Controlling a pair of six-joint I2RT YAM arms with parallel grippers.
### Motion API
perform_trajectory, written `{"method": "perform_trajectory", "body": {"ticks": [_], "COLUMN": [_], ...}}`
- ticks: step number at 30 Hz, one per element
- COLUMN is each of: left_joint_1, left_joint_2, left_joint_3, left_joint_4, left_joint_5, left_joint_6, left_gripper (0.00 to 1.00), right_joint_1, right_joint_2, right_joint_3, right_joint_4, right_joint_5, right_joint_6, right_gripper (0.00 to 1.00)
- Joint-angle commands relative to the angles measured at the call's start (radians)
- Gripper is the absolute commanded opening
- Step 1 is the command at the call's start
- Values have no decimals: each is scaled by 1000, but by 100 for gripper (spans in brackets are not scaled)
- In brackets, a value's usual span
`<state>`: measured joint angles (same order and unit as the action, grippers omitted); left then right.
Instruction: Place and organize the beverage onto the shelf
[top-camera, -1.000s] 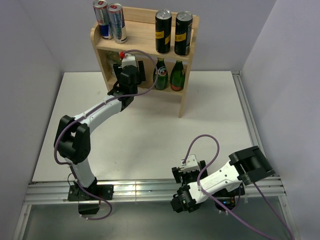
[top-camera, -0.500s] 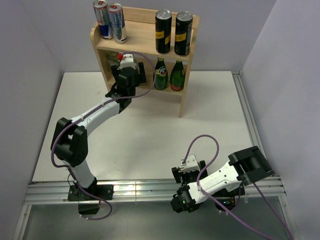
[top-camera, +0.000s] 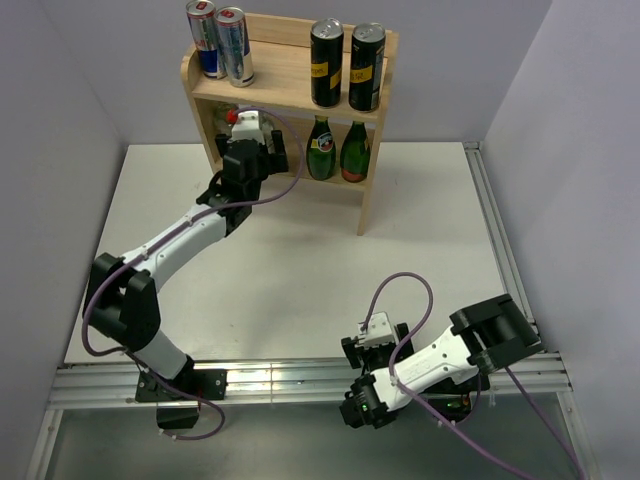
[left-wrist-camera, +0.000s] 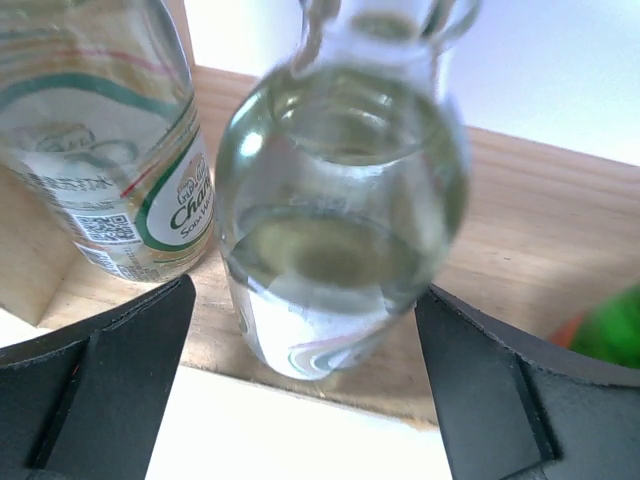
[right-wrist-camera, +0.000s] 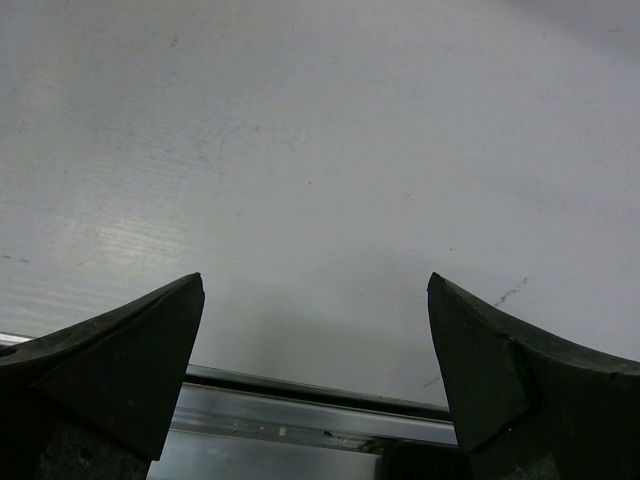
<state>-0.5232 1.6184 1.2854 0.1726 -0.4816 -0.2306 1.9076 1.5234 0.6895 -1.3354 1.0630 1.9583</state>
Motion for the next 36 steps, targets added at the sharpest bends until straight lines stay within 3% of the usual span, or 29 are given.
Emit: {"method": "perform_trajectory", "body": {"ticks": [1,15,23,30,36], "left_joint_1": [-4,-17,-80,-309,-373], "left_joint_2": [-71,-201,-440,-762,-1008], "left_joint_3": [-17,-119,-305,-483,-474], "left_joint_4": [21,-27,-140,-344,-533], "left_joint_5": [52,132,92,-139,-264], "left_joint_6": [-6,-56,-125,-237,-319], "left_gripper": [99,99,99,99,99], "right_joint_1": [11,24,34,47,47], "right_joint_2": [18,29,-34,-103,-216], "right_joint_3": [34,35,64,307,577], "right_joint_4": [-97,-108,-108,-108,-108], "right_joint_5": [9,-3,57,222,403], "right_joint_6": [544,562,501,116,-313], "right_gripper": [100,100,100,100,100]}}
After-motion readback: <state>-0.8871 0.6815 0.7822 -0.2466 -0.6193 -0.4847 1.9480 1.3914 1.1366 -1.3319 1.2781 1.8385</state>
